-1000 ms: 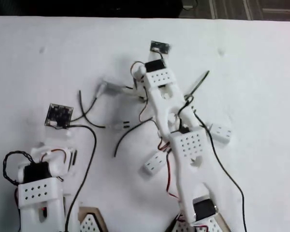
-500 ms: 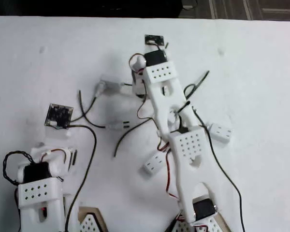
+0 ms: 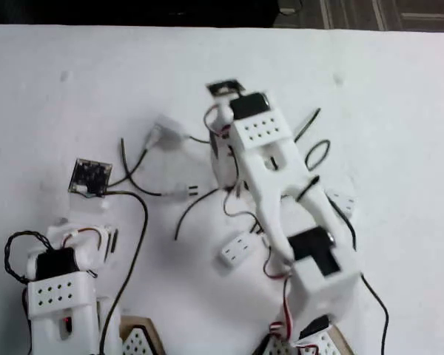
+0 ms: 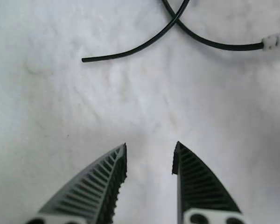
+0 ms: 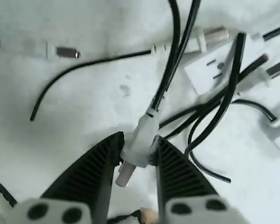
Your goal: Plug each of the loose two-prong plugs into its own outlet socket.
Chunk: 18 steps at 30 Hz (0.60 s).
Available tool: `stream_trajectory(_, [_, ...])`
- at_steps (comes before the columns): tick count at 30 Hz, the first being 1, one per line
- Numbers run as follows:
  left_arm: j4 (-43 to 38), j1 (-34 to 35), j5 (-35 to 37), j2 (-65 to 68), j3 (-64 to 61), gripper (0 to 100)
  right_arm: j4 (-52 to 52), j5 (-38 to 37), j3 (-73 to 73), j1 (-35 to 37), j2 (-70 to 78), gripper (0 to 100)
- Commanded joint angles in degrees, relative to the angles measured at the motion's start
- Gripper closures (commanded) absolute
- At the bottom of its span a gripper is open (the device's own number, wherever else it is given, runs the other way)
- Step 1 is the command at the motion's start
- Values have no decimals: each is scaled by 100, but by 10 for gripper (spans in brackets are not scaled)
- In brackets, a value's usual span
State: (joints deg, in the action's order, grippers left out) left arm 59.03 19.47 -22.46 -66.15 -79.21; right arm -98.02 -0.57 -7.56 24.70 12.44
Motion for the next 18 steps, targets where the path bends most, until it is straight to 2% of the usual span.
stream_trajectory(1, [-97,13,-44,-84,35,830,-31,-475,1125,110,-743,981])
stream_trajectory(6, [-97,13,-44,-84,35,830,154,-1327,2576,312,-1086,981])
stream_trajectory(10, [-97,13,-44,-84,35,830,470,-1837,3200,541,-1279,981])
stream_trajectory(18, [-97,13,-44,-84,35,830,848,-2004,3692,1288,-1692,981])
